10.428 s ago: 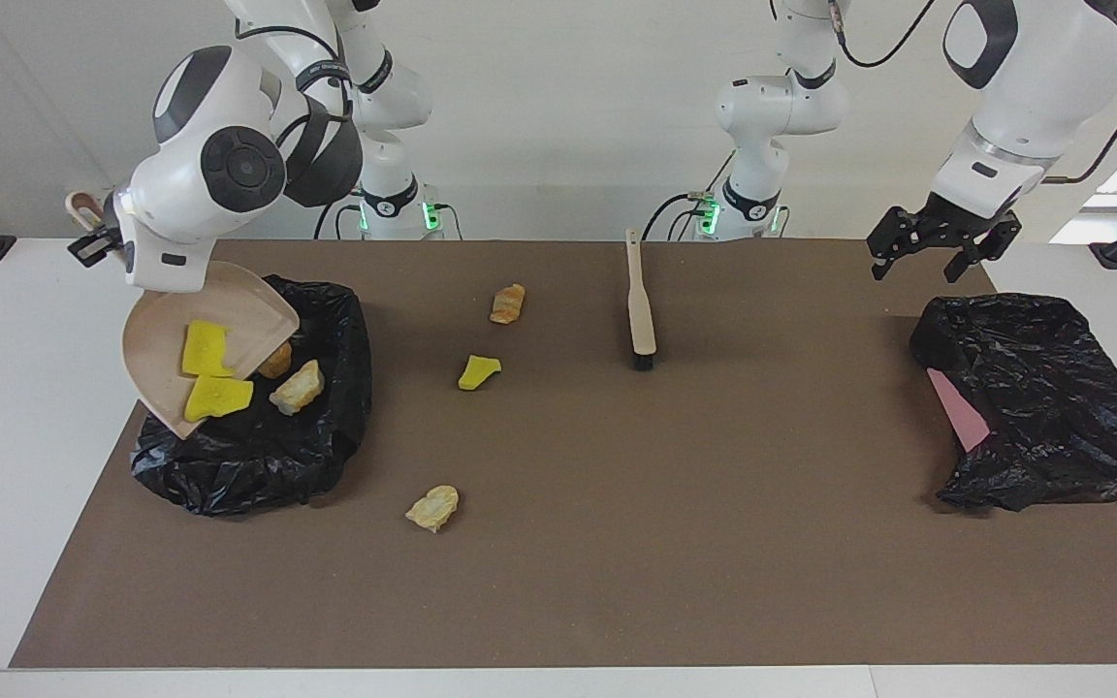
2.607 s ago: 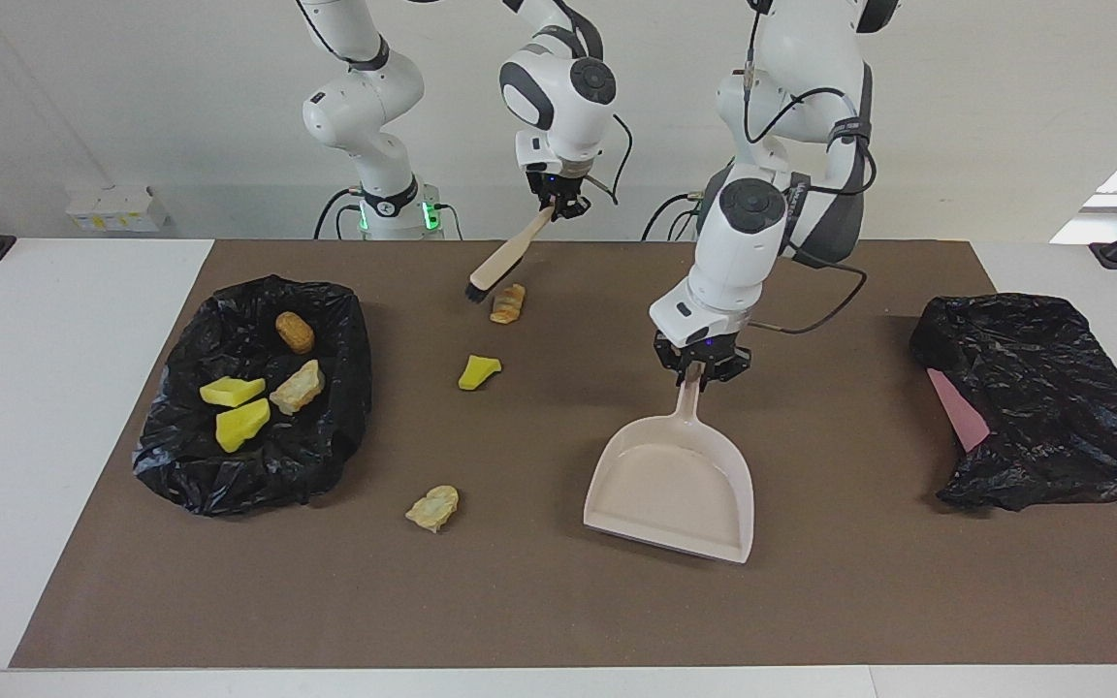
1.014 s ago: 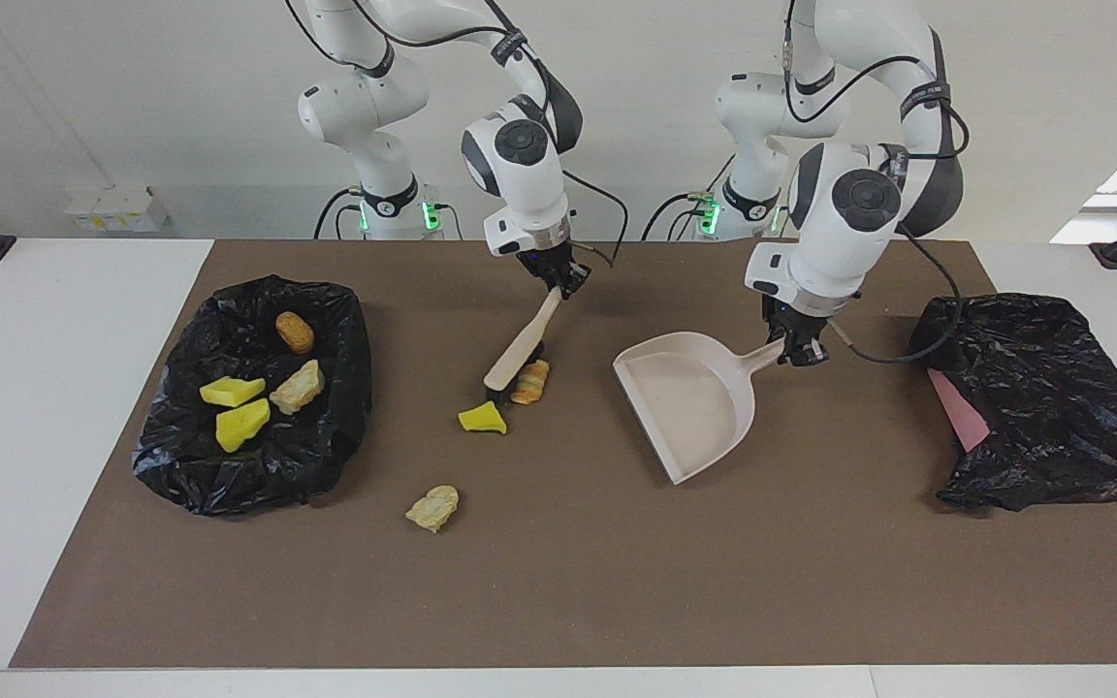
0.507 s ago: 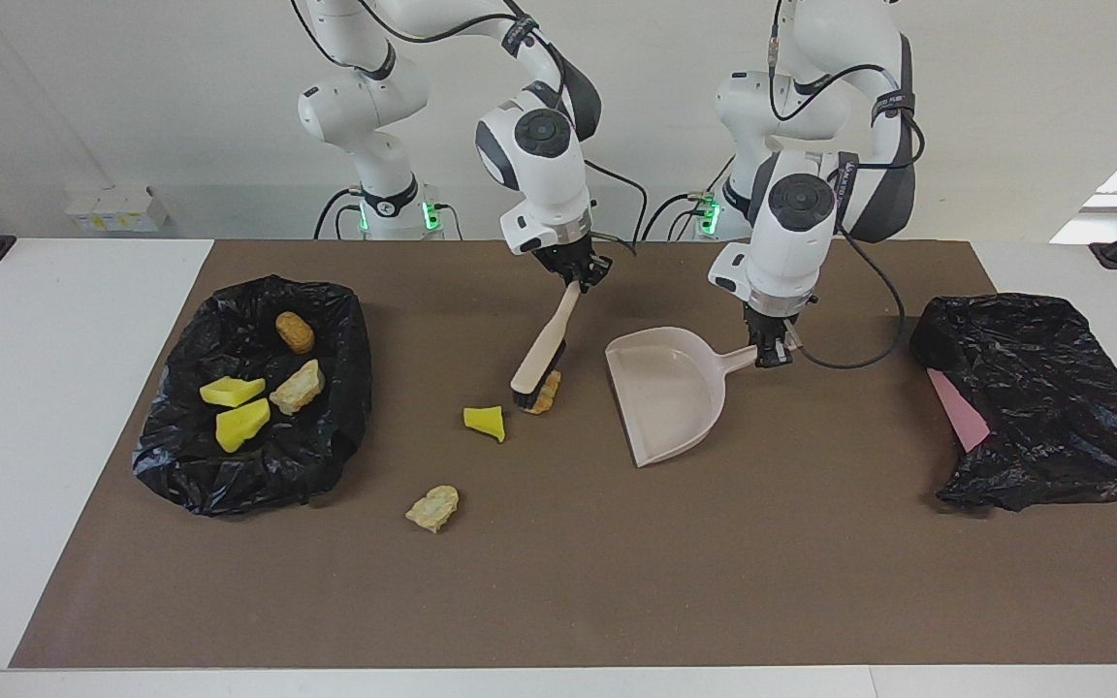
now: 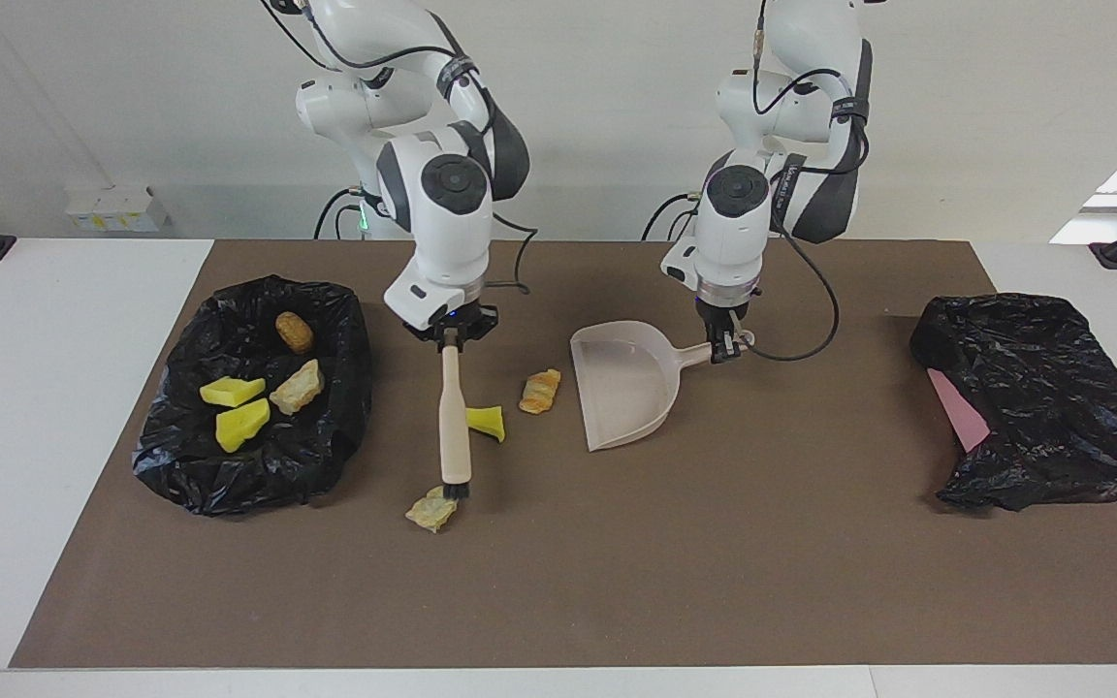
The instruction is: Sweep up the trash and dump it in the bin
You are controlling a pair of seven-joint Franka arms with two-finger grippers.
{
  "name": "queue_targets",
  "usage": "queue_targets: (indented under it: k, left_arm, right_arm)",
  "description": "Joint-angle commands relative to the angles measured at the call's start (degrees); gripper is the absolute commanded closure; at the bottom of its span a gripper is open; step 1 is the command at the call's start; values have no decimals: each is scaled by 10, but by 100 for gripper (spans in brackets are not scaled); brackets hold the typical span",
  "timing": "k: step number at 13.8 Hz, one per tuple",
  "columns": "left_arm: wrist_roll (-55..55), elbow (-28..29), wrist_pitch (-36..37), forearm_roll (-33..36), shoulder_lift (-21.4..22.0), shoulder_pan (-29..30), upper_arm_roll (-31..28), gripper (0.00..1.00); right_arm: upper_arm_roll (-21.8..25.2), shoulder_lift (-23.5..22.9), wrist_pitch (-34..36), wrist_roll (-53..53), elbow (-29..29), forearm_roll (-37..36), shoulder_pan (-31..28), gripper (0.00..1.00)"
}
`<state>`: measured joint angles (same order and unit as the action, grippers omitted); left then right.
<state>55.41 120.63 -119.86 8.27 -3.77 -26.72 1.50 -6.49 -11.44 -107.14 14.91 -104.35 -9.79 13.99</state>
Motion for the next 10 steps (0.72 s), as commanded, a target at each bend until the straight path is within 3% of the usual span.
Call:
queue_targets:
  k: [1,4,10]
  left_arm:
    - [-30,34,-15,10,25,-24,-6,100]
    - [-37,35,-16,10,25,-27,-6,100]
    - [-54,34,-22,10,25,-27,-6,100]
  right_arm:
    - [-7,-27,-43,-63,22,-44,-28,100]
    - [-7,-48,-78,-97,23,-87,-57,100]
    - [-8,-54,-106,-173,-14,-81,-89,100]
